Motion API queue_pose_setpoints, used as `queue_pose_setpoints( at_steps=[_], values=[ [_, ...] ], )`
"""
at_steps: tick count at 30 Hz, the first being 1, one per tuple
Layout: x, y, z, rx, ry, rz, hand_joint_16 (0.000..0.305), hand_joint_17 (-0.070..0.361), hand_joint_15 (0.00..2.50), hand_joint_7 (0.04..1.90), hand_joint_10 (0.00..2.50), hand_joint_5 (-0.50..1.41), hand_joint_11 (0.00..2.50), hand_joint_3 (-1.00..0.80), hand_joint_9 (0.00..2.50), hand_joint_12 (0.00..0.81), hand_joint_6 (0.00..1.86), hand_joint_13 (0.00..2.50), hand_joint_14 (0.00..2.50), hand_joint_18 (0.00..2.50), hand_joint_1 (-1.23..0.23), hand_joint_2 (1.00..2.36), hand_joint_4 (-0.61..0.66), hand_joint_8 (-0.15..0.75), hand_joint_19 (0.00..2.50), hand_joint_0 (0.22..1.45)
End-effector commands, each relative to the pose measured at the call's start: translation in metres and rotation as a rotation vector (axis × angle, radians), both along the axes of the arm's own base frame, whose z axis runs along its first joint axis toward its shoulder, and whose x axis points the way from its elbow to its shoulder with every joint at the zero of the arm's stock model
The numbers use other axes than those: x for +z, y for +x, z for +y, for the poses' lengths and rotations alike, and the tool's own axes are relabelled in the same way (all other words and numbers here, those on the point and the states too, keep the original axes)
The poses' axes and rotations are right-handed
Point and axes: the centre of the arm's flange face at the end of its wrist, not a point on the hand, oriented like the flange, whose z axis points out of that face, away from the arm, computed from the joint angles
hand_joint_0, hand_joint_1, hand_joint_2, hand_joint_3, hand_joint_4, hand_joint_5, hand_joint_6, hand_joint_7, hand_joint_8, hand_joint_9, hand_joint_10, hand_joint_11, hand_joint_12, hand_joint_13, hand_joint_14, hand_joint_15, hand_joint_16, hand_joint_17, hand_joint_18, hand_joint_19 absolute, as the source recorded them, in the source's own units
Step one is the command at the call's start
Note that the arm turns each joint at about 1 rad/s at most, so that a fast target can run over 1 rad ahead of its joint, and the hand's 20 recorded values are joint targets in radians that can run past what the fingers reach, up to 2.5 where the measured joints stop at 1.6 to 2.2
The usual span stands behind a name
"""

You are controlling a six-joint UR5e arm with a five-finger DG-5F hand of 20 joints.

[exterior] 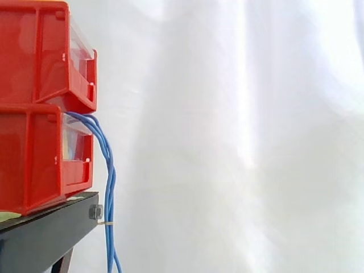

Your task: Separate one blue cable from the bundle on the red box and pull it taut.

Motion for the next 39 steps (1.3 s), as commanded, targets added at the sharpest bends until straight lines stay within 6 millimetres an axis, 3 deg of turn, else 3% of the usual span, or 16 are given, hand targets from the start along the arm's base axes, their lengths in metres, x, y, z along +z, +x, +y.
queue_pose_setpoints(
  at_steps=[1, 27, 39],
  values=[
    [0.0, 0.0, 0.0, 0.001, -0.001, 0.001, 0.038, 0.085, 0.38, 0.73, 0.01, -0.18, 0.32, -0.49, 0.72, 0.306, 0.5, 0.62, 0.01, 0.68, -0.55, 1.0, 0.2, 0.294, 0.59, 0.57],
    [0.001, 0.001, 0.004, 0.024, 0.012, -0.007, 0.038, 0.085, 0.38, 0.73, 0.01, -0.17, 0.32, -0.49, 0.73, 0.311, 0.5, 0.63, 0.01, 0.69, -0.54, 1.0, 0.21, 0.298, 0.59, 0.57],
    [-0.006, 0.012, 0.014, 0.105, -0.02, -0.115, 0.038, 0.085, 0.39, 0.73, 0.01, -0.18, 0.33, -0.49, 0.74, 0.313, 0.5, 0.65, 0.01, 0.7, -0.54, 1.0, 0.2, 0.299, 0.59, 0.57]
  ],
)
